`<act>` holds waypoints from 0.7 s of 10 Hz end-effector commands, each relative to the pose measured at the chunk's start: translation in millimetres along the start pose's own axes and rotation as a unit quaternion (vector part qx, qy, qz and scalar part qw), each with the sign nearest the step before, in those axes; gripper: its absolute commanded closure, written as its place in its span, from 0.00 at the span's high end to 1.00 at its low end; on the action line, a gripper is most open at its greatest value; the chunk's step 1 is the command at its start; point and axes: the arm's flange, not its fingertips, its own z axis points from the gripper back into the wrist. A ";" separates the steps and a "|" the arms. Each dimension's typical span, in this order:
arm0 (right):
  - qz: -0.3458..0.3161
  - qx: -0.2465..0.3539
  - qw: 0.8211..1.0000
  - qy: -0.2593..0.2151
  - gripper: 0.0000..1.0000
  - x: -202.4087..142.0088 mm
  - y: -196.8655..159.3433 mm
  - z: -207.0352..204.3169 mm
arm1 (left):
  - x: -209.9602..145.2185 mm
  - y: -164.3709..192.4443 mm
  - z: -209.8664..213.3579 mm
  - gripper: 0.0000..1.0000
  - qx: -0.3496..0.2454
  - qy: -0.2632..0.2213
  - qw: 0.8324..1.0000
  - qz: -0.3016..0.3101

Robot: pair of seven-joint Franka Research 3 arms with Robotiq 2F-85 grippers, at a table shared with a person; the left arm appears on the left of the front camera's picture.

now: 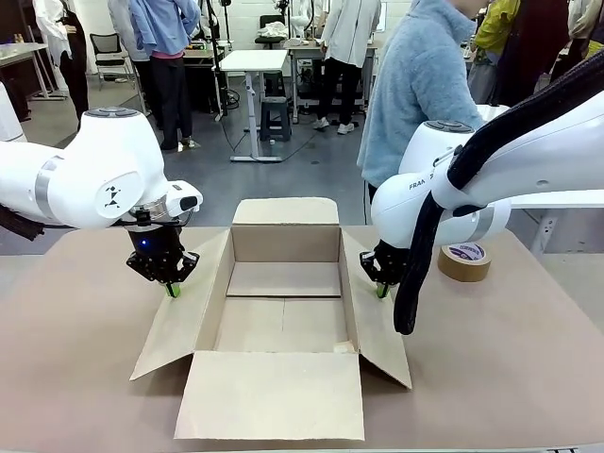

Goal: Wrap the clocks to prevent damage.
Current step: Once the human has placed the objects inside and stepped back, release both hands from the side flaps of the Package Box.

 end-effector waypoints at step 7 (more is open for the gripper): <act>-0.007 -0.010 1.000 0.000 0.01 -1.5 3.2 -3.7 | -0.3 -2.2 0.2 0.00 0.012 0.000 1.000 0.003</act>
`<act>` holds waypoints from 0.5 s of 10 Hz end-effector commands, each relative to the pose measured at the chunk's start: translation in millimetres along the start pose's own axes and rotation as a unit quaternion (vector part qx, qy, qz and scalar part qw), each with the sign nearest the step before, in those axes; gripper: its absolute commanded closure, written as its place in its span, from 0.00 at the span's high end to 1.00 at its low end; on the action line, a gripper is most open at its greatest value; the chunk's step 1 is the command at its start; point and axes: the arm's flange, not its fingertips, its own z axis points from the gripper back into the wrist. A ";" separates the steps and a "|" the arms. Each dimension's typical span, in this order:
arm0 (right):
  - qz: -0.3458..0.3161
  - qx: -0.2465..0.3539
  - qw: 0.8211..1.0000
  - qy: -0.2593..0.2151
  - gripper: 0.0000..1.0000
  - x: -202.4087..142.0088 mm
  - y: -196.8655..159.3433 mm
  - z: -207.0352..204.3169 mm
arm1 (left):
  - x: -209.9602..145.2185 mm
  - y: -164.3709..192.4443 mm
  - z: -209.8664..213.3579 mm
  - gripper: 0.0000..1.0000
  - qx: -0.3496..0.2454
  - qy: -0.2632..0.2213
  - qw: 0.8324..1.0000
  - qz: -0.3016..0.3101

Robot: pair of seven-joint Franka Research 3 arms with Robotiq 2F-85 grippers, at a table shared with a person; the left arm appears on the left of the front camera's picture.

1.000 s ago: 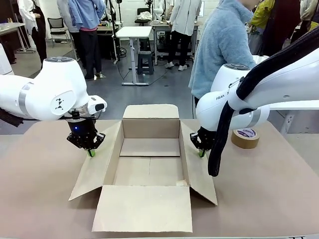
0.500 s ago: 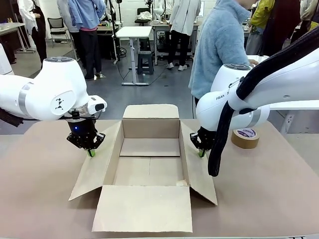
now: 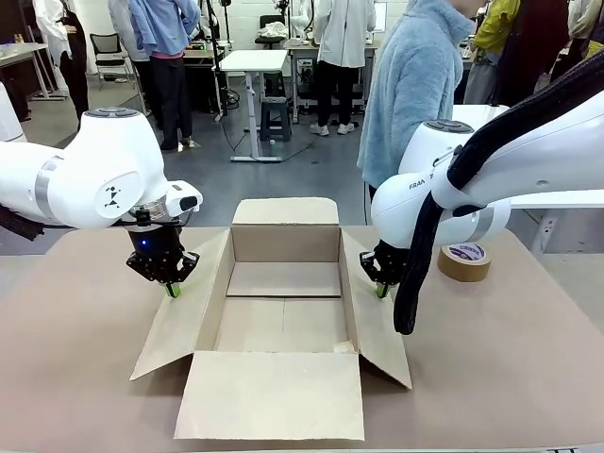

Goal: Wrap the clocks to prevent damage.
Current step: Once the human has placed the objects inside and stepped back, release both hands from the side flaps of the Package Box.

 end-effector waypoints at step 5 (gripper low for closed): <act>-0.007 -0.010 1.000 0.000 0.01 -1.5 3.2 -3.7 | -0.3 -2.2 0.2 0.00 0.012 0.000 1.000 0.003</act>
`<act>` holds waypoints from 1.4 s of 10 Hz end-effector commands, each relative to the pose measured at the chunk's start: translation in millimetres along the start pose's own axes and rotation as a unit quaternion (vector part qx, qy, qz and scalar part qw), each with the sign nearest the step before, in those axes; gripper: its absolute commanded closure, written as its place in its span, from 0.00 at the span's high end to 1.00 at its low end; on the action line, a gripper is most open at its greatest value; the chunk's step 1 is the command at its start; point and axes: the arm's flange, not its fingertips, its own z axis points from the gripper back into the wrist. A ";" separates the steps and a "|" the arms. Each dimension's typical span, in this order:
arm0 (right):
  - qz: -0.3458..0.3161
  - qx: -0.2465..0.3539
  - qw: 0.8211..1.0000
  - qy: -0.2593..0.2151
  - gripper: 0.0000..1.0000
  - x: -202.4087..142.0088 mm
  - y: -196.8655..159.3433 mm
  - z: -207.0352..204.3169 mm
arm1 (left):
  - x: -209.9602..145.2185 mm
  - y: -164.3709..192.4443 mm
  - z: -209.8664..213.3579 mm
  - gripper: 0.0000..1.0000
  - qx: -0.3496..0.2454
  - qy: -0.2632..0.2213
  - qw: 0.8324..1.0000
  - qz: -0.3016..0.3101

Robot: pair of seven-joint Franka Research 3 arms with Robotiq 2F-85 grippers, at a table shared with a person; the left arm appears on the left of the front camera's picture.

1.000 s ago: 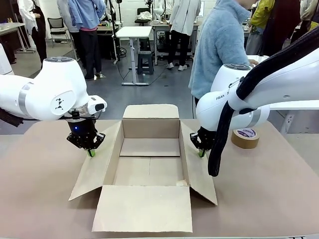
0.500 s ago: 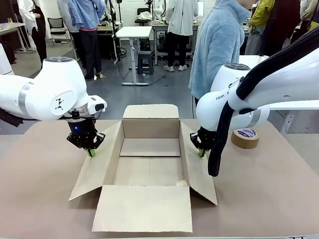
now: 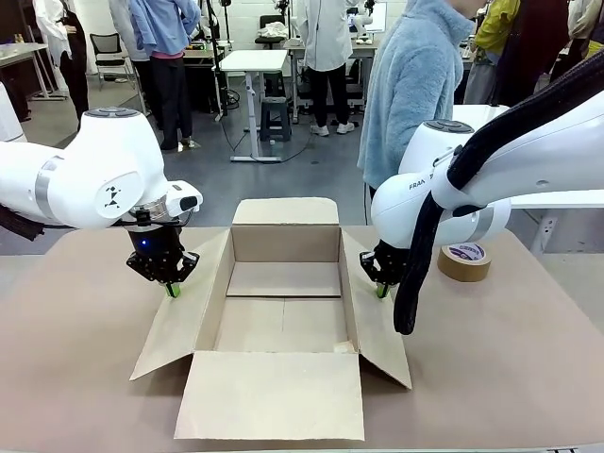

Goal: Wrap the clocks to prevent damage.
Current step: Once the human has placed the objects inside and stepped back, release both hands from the side flaps of the Package Box.

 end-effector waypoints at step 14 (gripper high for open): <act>-0.007 -0.010 1.000 0.000 0.01 -1.5 3.2 -3.7 | -0.3 -2.2 0.2 0.00 0.012 0.000 1.000 0.003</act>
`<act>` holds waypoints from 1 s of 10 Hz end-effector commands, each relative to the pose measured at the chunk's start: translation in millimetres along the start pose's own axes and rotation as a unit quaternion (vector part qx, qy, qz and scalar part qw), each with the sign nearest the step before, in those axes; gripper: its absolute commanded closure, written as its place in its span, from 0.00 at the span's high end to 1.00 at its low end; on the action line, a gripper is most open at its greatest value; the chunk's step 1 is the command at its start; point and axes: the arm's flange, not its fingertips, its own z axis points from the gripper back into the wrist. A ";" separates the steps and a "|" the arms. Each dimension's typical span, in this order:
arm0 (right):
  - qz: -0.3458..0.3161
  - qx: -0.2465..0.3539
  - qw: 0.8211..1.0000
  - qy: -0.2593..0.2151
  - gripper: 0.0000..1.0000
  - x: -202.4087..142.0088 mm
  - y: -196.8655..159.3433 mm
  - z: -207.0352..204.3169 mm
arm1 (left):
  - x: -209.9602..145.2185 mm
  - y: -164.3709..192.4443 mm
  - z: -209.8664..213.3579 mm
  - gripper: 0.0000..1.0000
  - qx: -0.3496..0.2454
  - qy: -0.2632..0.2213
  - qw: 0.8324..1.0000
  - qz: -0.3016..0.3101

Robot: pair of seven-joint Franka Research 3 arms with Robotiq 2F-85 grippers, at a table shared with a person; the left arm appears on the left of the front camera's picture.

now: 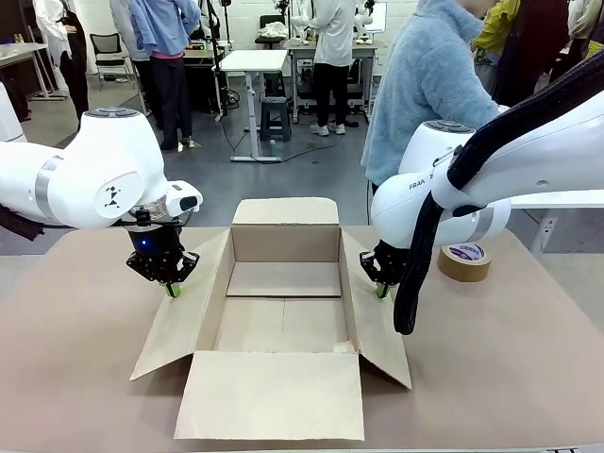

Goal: Wrap the clocks to prevent damage.
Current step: Once the human has placed the objects inside and stepped back, release both hands from the side flaps of the Package Box.

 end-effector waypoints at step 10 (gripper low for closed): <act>-0.007 -0.010 1.000 0.000 0.01 -1.5 3.2 -3.7 | -0.3 -2.2 0.2 0.00 0.012 0.000 1.000 0.003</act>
